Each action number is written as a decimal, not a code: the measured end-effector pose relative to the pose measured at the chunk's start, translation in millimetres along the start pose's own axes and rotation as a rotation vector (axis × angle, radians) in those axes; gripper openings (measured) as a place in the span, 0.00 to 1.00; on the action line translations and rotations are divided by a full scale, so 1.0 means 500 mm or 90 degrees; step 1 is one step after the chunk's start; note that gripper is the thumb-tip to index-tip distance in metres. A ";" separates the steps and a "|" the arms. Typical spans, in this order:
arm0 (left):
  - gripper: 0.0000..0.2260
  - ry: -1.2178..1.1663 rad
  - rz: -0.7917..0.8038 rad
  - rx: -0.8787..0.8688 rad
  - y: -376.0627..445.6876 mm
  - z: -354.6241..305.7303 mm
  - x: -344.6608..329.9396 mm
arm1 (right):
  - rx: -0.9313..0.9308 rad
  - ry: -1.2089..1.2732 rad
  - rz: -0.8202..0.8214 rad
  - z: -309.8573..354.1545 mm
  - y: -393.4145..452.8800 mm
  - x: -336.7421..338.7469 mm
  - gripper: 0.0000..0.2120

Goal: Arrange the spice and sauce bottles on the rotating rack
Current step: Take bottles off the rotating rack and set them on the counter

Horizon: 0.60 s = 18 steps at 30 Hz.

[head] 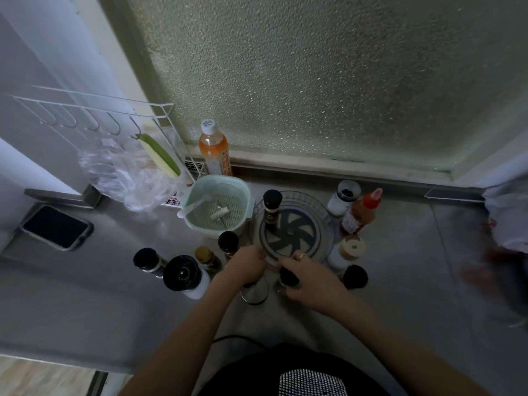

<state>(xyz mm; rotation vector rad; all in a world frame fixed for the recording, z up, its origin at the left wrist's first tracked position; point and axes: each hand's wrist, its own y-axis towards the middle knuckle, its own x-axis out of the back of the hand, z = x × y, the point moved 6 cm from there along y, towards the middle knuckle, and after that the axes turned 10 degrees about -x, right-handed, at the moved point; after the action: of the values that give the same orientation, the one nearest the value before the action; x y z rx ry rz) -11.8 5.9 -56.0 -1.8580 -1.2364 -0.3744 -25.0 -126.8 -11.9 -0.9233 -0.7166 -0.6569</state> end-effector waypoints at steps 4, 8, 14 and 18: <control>0.13 -0.033 -0.023 0.007 -0.004 0.017 0.000 | 0.017 0.134 -0.151 0.007 0.007 0.102 0.17; 0.09 -0.062 -0.115 0.013 -0.019 0.025 0.004 | 0.058 0.140 -0.220 0.044 0.073 0.150 0.22; 0.10 -0.072 -0.186 0.001 -0.042 0.018 0.000 | 0.054 0.082 -0.203 0.075 0.148 0.114 0.17; 0.10 -0.057 -0.190 -0.018 -0.052 0.006 0.002 | 0.055 0.063 -0.220 0.076 0.165 0.098 0.17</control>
<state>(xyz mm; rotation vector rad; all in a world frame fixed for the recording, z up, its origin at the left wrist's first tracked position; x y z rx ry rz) -34.3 12.8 -44.3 -1.7305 -1.5840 -0.4748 56.9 -66.2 3.4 -0.6877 -0.8176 -0.9623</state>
